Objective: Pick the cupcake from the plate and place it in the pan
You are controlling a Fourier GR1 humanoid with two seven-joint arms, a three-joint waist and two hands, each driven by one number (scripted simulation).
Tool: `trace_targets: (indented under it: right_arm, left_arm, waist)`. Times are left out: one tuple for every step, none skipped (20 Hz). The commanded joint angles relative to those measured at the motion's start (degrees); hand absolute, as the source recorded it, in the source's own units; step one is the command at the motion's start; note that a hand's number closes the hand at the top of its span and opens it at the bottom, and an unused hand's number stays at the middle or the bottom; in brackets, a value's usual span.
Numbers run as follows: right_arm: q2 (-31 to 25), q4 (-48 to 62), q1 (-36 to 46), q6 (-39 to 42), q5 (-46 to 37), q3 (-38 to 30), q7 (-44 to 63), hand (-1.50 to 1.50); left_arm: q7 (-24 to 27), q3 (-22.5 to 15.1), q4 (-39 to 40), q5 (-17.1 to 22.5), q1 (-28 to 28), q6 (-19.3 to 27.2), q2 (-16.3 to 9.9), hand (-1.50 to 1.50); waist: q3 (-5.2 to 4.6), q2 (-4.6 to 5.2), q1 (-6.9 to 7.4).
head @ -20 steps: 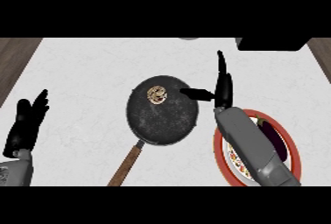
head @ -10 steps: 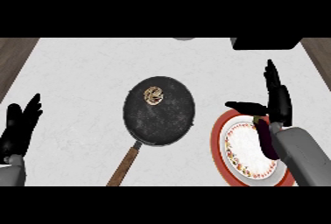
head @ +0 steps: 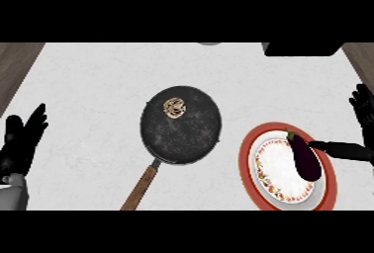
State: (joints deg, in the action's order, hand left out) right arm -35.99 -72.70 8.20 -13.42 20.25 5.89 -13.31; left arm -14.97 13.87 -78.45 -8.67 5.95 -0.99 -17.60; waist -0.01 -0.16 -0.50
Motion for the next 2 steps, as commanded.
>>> trace_targets:
  right_arm:
    - [-3.02, -5.94, -6.10, 3.59, 0.36, -5.12, 1.19, -1.50]
    - [-5.24, -4.94, -6.96, 6.58, 1.78, -6.53, -0.61, -1.50]
  left_arm:
    - [-1.54, 0.56, -0.84, 0.56, -0.25, -0.83, -0.10, 0.00]
    - [3.77, -0.55, 4.50, -2.02, 0.44, 1.80, 1.60, 0.00]
  waist:
    - [0.00, 0.06, 0.16]
    - [-0.02, 0.11, -0.14]
